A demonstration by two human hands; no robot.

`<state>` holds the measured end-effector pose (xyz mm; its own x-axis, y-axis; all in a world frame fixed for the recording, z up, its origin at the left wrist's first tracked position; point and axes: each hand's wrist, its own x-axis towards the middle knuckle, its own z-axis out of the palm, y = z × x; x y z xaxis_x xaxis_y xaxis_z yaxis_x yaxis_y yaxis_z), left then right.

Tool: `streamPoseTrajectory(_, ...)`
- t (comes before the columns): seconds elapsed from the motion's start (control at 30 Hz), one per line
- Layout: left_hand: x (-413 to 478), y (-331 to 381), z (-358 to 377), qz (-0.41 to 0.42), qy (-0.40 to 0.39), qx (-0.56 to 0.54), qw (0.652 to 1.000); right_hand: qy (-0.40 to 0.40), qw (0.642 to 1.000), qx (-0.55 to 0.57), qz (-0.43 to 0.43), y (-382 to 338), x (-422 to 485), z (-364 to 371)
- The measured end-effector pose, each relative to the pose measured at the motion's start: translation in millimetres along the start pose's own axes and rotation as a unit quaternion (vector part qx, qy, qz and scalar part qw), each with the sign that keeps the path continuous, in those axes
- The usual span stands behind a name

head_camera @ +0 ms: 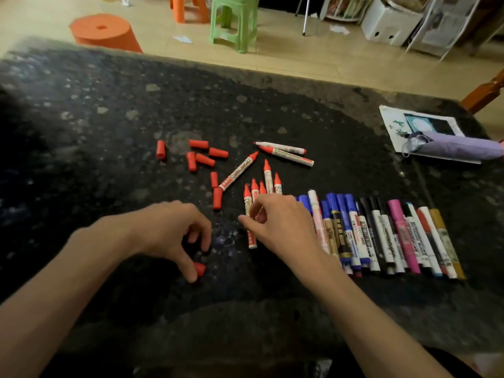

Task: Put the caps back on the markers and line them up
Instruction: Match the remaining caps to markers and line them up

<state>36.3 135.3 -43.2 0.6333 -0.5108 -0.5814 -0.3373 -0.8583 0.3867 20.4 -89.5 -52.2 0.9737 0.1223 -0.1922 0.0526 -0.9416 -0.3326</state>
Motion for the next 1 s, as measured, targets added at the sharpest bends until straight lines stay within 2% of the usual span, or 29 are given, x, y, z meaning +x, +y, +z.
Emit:
streamPoseTrajectory(0.1, -0.8, 1.1, 12.5, -0.002, -0.013, 0.06, 0.998, 0.038, 0.997, -0.066, 0.016, -6.0, 3.4, 11.5)
streamPoseTrajectory(0.2, -0.4, -4.3, 16.8, 0.019, 0.028, 0.055, 0.998, 0.042, 0.996, -0.076, 0.023, -12.3, 0.6, 14.6)
streamPoseTrajectory(0.3, 0.5, -7.5, 11.6, 0.059, 0.14, -0.047, 0.987, 0.039, 0.996, -0.073, 0.027, -14.9, -2.1, 12.0)
streamPoseTrajectory(0.4, 3.3, -3.1, 4.5, 0.086, 0.231, -0.154, 0.957, 0.06, 0.995, -0.084, 0.016, -14.1, -6.6, 12.1)
streamPoseTrajectory(0.5, 10.3, -5.5, 2.8, 0.073, 0.273, -0.214, 0.935, 0.061, 0.995, -0.077, 0.009, -13.9, -8.9, 14.7)
streamPoseTrajectory(0.63, 16.4, -8.4, -2.0, 0.064, 0.313, -0.26, 0.911, 0.076, 0.996, 0.013, 0.051, 7.0, -5.7, -5.2)
streamPoseTrajectory(0.77, 20.6, -5.1, -5.5, 0.067, 0.358, -0.276, 0.89, 0.105, 0.986, 0.128, -0.029, 40.7, -9.1, -27.0)
streamPoseTrajectory(0.87, 28.5, -2.1, -6.3, 0.071, 0.361, -0.268, 0.891, 0.149, 0.977, 0.115, -0.097, 53.5, -11.9, -27.5)
streamPoseTrajectory(1.0, 39.6, 6.5, -6.4, 0.078, 0.36, -0.248, 0.896, 0.193, 0.969, 0.094, -0.119, 60.5, -10.1, -27.5)
